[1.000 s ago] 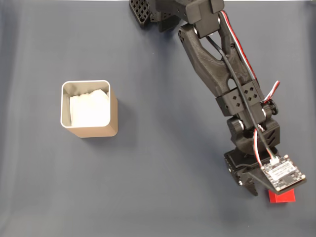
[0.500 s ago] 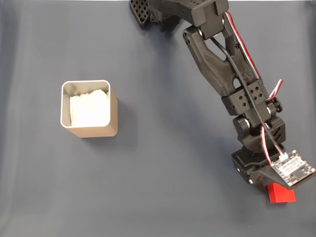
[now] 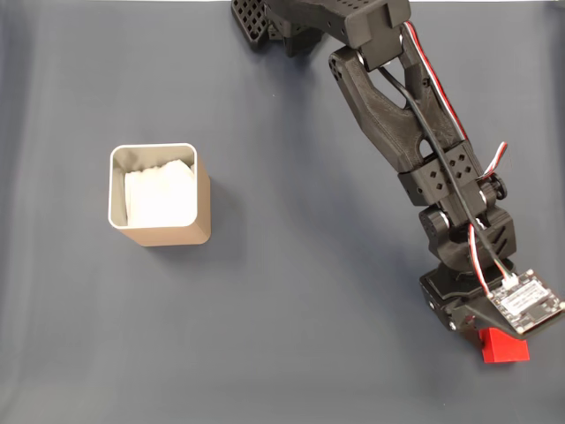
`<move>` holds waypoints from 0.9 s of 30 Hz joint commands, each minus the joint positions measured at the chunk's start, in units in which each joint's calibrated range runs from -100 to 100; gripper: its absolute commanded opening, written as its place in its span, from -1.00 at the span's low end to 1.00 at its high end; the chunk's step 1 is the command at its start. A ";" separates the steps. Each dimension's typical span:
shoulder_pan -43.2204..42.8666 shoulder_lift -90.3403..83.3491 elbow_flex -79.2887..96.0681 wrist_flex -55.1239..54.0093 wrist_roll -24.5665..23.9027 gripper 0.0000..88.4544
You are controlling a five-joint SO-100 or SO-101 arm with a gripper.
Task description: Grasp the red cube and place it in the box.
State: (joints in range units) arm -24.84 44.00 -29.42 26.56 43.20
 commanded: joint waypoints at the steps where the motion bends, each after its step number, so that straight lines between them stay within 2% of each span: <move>1: -0.54 -1.47 -1.21 -2.56 -1.42 -0.19; 12: 0.17 -5.28 3.80 -4.53 -1.61 -0.21; 27: 1.73 -8.13 6.26 -3.13 -0.83 -0.44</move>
State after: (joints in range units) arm -23.71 41.15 -22.77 22.99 42.17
